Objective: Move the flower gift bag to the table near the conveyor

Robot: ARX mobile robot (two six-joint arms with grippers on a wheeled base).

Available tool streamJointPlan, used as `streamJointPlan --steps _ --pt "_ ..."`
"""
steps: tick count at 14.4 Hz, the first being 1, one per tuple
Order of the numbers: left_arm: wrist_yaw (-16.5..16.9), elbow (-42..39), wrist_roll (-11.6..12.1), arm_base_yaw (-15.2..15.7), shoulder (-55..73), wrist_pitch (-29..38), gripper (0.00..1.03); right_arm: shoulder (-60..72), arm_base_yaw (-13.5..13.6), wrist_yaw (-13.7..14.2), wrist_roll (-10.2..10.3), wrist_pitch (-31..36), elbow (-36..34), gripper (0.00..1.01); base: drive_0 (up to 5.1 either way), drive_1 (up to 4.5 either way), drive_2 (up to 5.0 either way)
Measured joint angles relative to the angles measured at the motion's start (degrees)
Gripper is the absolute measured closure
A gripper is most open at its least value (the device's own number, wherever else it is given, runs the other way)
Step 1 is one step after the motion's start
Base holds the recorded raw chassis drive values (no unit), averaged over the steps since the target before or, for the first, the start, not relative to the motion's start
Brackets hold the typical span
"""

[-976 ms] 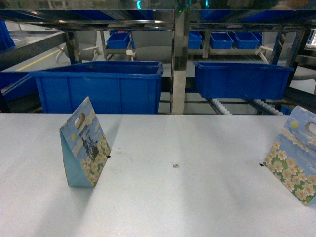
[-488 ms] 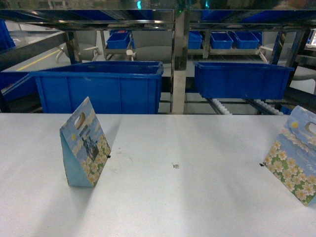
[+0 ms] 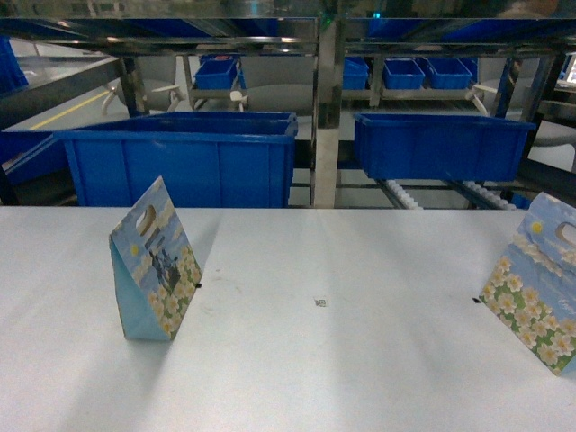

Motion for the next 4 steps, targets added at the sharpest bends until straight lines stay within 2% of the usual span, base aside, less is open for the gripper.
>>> streamJointPlan --steps 1,2,3,4 --pt "0.0 0.0 0.0 0.0 0.0 0.0 1.01 0.0 0.0 0.0 0.0 0.0 0.0 0.99 0.0 0.00 0.0" --pt "0.0 0.0 0.0 0.0 0.0 0.0 0.84 0.0 0.0 0.0 0.0 0.0 0.0 0.85 0.0 0.00 0.0" --pt "0.0 0.0 0.0 0.0 0.0 0.0 0.58 0.0 0.0 0.0 0.0 0.0 0.0 0.59 0.0 0.00 0.0" --pt "0.0 0.0 0.0 0.0 0.0 0.0 0.42 0.0 0.0 0.0 0.0 0.0 0.0 0.43 0.0 0.00 0.0"
